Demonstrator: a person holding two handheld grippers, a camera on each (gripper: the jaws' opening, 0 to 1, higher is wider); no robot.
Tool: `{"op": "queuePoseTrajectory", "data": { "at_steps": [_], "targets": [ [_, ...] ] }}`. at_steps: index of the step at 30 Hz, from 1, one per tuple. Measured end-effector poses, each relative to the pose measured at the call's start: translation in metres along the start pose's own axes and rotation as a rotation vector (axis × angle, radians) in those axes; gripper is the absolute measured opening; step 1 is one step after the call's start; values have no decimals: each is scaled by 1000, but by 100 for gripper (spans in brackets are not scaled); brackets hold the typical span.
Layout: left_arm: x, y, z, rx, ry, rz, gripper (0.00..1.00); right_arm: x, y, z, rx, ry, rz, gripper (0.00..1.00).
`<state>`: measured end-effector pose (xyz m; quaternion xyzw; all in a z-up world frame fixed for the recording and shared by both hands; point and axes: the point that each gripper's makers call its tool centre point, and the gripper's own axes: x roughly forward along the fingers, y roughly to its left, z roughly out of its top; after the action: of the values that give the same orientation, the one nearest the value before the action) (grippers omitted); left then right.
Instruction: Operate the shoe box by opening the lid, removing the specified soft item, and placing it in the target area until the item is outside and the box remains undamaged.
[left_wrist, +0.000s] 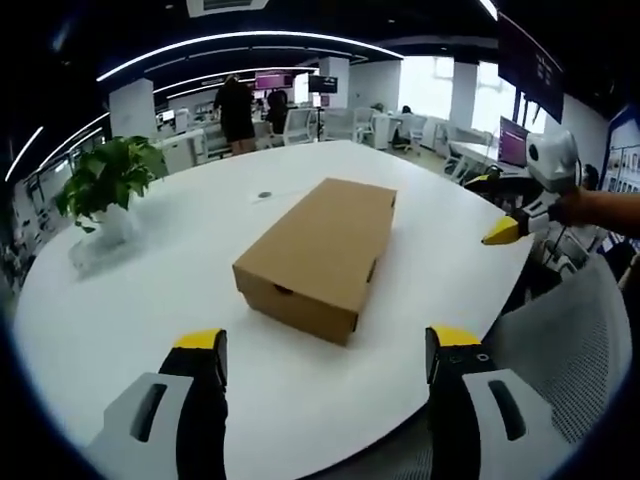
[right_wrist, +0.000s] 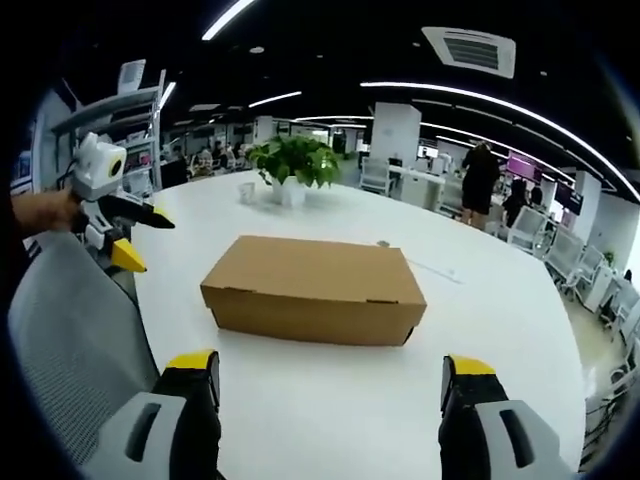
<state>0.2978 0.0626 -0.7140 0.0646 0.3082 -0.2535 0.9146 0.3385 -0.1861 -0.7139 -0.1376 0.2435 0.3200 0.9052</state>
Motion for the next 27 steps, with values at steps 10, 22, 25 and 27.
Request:
{"op": "queuePoseTrajectory", "data": {
  "at_steps": [10,22,25,27],
  "targets": [
    [18,-3,2,-8,12,-5,84,22,-13,5,-77,21,61,92],
    [42,-6,-2,-31,43,4,80,52,-34,12,-169,29,111,87],
    [49,-9,-1,-22,39,4,79,59,-41,13,-174,35,120,86],
    [52,-10,2,-20,27,2,79,63,-44,15,-181,32,127,86]
  ]
}}
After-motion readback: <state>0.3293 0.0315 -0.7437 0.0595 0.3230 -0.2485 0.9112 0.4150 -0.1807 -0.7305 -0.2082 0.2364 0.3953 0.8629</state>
